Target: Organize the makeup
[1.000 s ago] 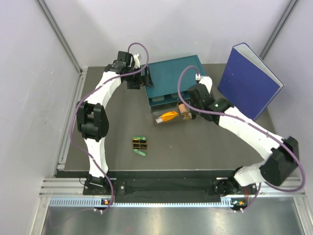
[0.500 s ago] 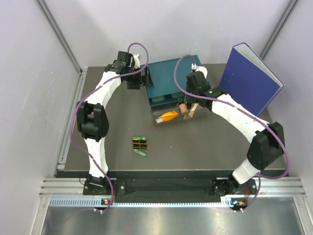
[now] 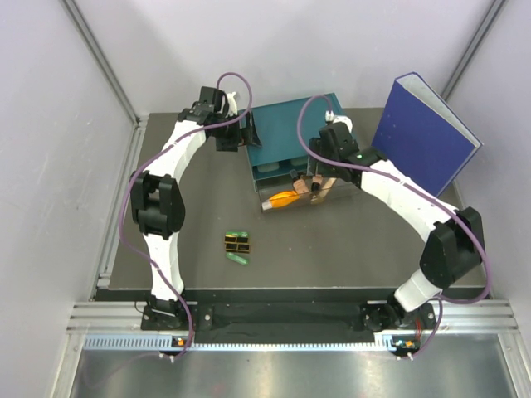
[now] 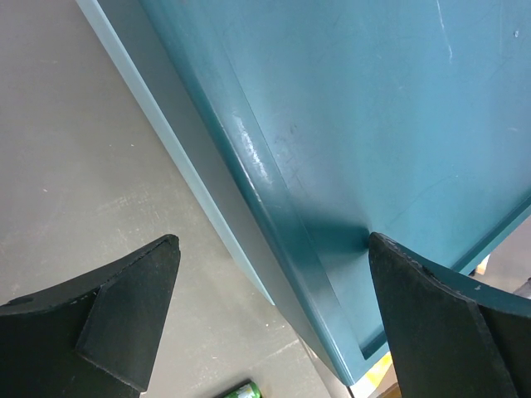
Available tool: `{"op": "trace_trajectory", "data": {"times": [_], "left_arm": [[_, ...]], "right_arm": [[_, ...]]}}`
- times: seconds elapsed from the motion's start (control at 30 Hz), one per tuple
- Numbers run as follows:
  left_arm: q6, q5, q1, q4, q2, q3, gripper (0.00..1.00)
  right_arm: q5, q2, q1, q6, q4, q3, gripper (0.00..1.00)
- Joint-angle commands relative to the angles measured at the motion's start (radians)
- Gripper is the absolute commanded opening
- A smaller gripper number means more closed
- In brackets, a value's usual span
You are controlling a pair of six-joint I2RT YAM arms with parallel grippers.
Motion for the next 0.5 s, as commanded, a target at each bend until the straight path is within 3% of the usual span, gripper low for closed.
{"op": "trace_trajectory", "data": {"times": [0.0, 0.13, 0.47], "left_arm": [[0.021, -0.066, -0.001, -0.083, 0.058, 0.006, 0.99], [0.027, -0.069, -0.001, -0.084, 0.059, 0.011, 0.99], [0.038, -0.069, -0.001, -0.099, 0.078, 0.027, 0.99]], "right_arm": [[0.006, -0.08, -0.013, -0.034, -0.002, 0.036, 0.7], [-0.016, -0.149, -0.015, -0.064, -0.025, 0.024, 0.72], [-0.109, -0.392, -0.011, -0.107, -0.038, -0.234, 0.66]]}}
